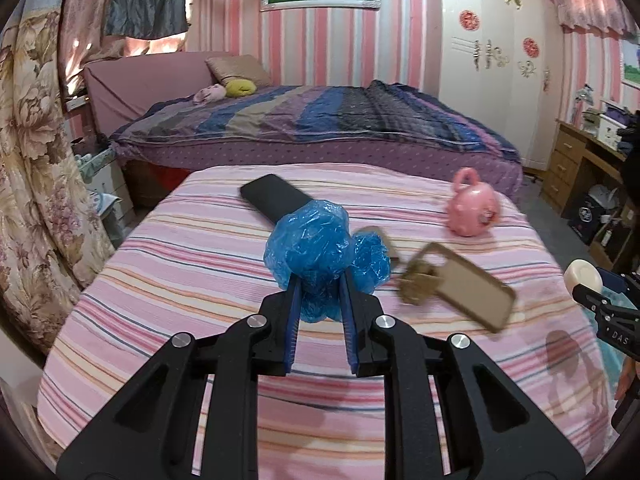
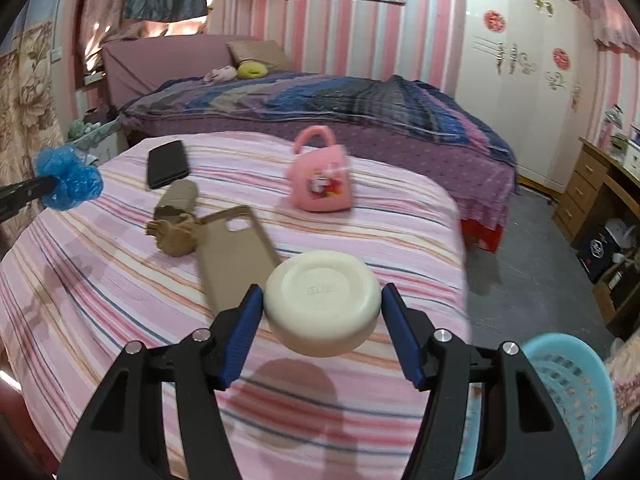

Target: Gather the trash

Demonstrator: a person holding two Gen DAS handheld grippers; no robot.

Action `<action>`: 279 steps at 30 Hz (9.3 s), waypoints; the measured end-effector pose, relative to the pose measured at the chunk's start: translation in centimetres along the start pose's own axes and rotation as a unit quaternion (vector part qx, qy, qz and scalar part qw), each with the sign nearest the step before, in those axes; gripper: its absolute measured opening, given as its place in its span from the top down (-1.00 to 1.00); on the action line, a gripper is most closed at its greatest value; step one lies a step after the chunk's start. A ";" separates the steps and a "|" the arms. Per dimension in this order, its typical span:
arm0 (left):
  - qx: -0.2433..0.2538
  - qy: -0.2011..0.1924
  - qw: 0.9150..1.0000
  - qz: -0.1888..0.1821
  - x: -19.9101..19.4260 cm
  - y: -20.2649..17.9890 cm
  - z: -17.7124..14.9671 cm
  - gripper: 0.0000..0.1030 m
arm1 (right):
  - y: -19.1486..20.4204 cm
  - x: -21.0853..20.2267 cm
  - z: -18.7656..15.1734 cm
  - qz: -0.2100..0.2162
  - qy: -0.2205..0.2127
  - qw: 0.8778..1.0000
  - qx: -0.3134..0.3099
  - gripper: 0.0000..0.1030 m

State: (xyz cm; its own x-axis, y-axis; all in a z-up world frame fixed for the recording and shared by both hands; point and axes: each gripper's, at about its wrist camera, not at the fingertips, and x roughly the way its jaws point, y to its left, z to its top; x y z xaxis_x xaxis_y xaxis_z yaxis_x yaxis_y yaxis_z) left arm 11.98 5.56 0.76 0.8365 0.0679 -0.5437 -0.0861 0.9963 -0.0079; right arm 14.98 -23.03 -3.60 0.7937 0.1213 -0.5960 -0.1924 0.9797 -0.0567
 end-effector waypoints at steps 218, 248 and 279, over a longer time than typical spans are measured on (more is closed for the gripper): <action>0.048 0.067 0.990 -0.115 2.9 -16.3 -6.4 0.12 | -11.0 -4.3 -4.2 -0.046 -0.011 0.999 0.024 0.34; 0.151 0.035 0.965 -0.211 -0.7 -35.2 -6.8 -0.78 | -27.6 -10.3 -12.3 -0.140 -0.007 0.978 0.153 0.34; 0.078 -0.010 0.992 -0.100 -7.9 -10.5 -7.3 -0.90 | -13.2 -15.1 -6.8 -0.123 -0.017 0.983 0.135 -0.91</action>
State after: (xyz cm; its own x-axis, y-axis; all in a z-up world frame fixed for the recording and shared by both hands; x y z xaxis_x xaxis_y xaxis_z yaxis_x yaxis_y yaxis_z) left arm 2.27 -5.84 -0.98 0.8391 -0.1329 -0.5275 0.1669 0.9858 0.0171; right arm 1.63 -38.91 0.64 0.8172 -0.1232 -0.5630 0.1638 0.9862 0.0220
